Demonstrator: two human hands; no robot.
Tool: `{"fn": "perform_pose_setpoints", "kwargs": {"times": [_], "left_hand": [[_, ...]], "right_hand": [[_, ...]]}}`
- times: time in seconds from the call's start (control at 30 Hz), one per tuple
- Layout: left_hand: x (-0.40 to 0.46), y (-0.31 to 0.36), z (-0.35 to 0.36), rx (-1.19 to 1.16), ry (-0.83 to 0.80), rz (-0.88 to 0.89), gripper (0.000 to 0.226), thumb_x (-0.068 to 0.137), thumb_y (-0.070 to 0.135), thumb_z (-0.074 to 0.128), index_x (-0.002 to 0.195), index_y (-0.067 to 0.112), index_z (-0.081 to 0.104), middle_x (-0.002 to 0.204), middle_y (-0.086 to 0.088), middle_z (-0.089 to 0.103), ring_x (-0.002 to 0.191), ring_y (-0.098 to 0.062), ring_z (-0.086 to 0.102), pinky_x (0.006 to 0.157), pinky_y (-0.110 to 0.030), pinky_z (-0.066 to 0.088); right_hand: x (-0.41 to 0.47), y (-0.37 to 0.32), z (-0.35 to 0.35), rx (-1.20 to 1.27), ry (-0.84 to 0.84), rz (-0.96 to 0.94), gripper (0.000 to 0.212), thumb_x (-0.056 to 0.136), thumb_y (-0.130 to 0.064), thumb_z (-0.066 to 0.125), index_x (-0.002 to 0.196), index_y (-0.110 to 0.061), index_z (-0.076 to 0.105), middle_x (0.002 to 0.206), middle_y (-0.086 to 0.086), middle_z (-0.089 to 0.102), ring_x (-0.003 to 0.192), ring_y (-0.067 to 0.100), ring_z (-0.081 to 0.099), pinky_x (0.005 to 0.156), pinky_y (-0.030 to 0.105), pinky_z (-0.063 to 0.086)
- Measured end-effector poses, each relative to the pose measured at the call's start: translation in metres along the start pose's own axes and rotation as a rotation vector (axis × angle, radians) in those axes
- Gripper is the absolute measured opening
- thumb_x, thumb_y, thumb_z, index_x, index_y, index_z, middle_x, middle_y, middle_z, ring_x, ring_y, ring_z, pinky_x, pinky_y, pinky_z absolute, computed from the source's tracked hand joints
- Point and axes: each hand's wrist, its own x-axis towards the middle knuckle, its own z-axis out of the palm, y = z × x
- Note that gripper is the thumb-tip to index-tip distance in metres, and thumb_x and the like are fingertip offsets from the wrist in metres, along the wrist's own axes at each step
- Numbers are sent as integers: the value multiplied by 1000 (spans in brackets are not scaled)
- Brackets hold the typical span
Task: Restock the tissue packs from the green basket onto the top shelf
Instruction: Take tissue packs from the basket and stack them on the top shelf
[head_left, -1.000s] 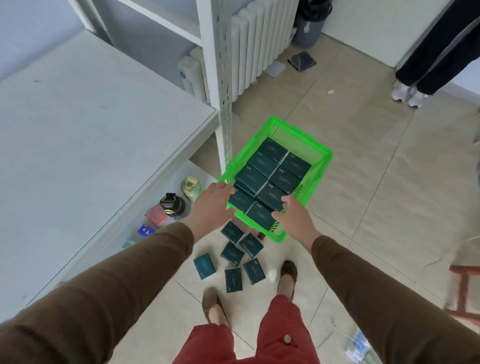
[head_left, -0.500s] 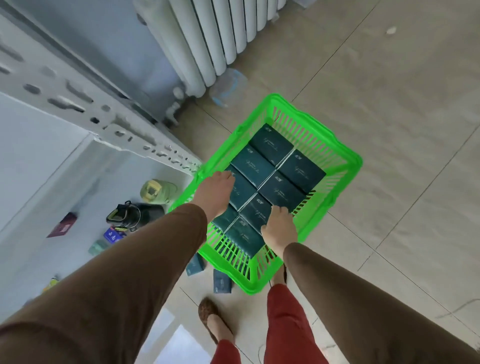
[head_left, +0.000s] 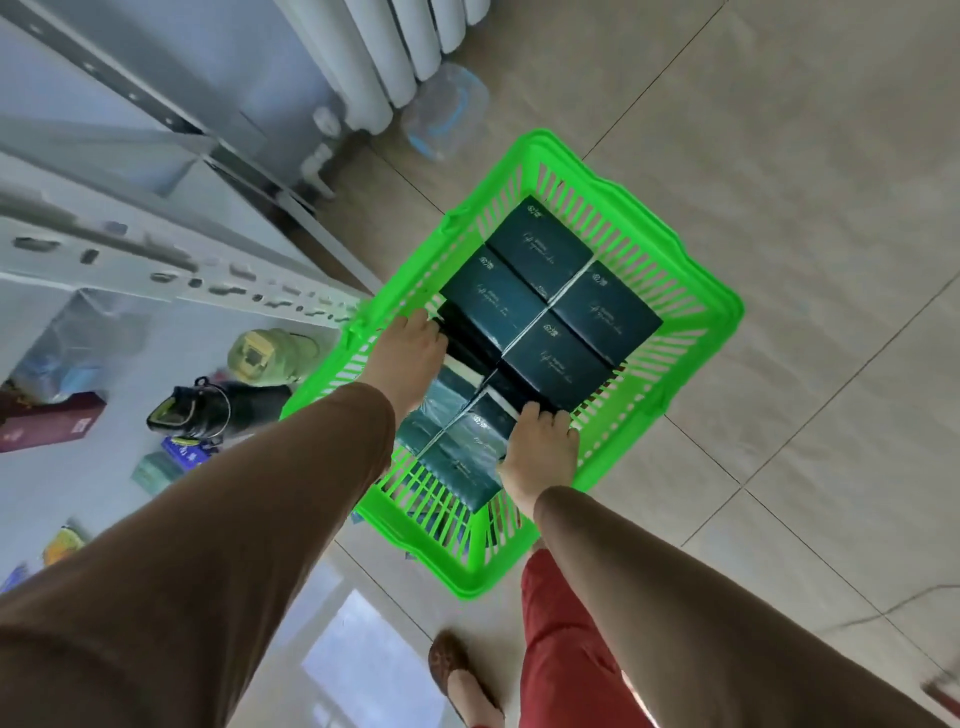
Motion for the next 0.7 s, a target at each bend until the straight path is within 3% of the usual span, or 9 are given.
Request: {"fn": "perform_pose_setpoints", "kwargs": {"times": [0.07, 0.17, 0.23, 0.33, 0.43, 0.5, 0.6, 0.7], "left_hand": [[-18, -2, -3, -1, 11, -24, 22, 76, 18, 67, 97, 17, 59, 96, -1, 56, 99, -24, 49, 74, -33, 34], [-59, -11, -7, -128, 130, -108, 34, 61, 30, 78, 87, 15, 63, 89, -4, 57, 90, -27, 52, 70, -37, 40], [-96, -18, -15, -271, 177, -216, 46, 58, 36, 82, 92, 14, 61, 91, -7, 58, 91, -31, 54, 68, -38, 43], [-164, -28, -22, -564, 151, -461, 50, 72, 42, 76, 107, 16, 53, 104, -9, 56, 103, -32, 54, 73, -42, 49], [-257, -40, -20, -843, 272, -649, 43, 74, 35, 76, 102, 15, 49, 96, -11, 60, 91, -34, 60, 69, -42, 52], [-328, -42, -13, -981, 353, -763, 47, 75, 31, 79, 108, 16, 49, 95, -8, 59, 86, -31, 61, 68, -37, 50], [-441, -38, 6, -1132, 423, -903, 50, 76, 29, 80, 115, 21, 49, 98, -3, 63, 87, -26, 60, 73, -35, 49], [-556, -34, 30, -1146, 492, -1025, 47, 77, 30, 80, 116, 20, 56, 105, -4, 57, 94, -27, 57, 79, -35, 47]], "right_hand": [[-5, 3, -13, 35, -12, 3, 44, 74, -26, 74, 110, -16, 51, 114, 7, 58, 113, 29, 45, 87, 40, 40], [-21, 7, -37, 217, -29, -33, 52, 71, -30, 79, 111, -13, 49, 118, 11, 49, 109, 34, 48, 82, 38, 41], [-38, 6, -55, 357, -28, -96, 51, 73, -28, 80, 109, -14, 47, 115, 11, 45, 96, 34, 56, 75, 36, 43], [-75, -8, -78, 427, 18, -252, 49, 72, -27, 79, 108, -17, 47, 108, 6, 50, 89, 29, 58, 73, 34, 45], [-128, -41, -94, 562, 32, -377, 53, 73, -18, 79, 114, -21, 45, 94, -3, 58, 81, 16, 60, 71, 32, 46], [-176, -71, -100, 705, -6, -421, 57, 74, -13, 80, 116, -22, 43, 83, -6, 55, 71, 11, 58, 68, 29, 49], [-256, -120, -92, 907, -28, -485, 47, 71, -18, 81, 104, -24, 49, 90, -5, 57, 85, 16, 62, 80, 42, 54], [-338, -176, -76, 1018, -57, -603, 32, 73, -20, 78, 93, -28, 54, 94, -8, 60, 90, 12, 61, 83, 33, 47]]}}
